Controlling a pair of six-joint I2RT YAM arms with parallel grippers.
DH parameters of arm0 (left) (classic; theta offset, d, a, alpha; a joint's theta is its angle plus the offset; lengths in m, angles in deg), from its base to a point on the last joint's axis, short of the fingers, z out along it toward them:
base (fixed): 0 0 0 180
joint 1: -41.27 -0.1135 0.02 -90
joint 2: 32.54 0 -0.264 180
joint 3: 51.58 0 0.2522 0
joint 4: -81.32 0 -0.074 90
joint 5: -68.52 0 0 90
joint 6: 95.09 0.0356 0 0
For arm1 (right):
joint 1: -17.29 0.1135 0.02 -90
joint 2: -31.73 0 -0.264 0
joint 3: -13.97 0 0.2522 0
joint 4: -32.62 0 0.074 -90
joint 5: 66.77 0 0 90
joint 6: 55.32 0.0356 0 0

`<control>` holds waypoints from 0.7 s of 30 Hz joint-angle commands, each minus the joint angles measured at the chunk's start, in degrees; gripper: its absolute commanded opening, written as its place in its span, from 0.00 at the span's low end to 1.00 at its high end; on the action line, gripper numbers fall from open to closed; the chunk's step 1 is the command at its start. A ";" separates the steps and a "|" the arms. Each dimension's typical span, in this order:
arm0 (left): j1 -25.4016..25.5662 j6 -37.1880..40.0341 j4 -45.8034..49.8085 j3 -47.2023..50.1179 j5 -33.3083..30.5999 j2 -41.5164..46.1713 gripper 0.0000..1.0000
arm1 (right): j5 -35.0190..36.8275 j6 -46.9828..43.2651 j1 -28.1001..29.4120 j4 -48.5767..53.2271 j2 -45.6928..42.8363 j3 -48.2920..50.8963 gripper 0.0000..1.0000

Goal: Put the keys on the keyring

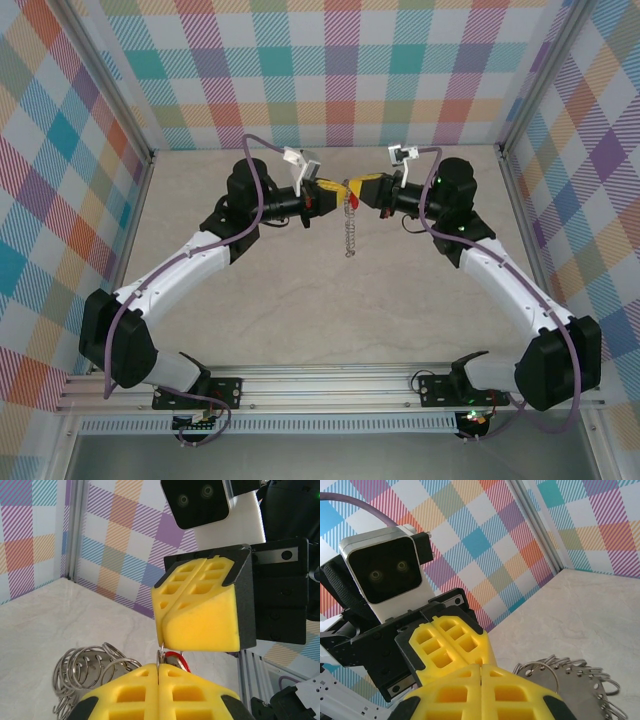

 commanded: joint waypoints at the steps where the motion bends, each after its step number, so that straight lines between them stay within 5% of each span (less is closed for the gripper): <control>1: 0.71 0.22 -2.02 -2.06 0.97 0.68 0.00 | 0.75 -1.50 0.48 -1.63 0.55 -2.13 0.00; 21: 0.80 -0.75 -4.08 -0.58 0.77 3.51 0.00 | 6.72 -5.41 -1.34 2.98 -1.05 2.80 0.00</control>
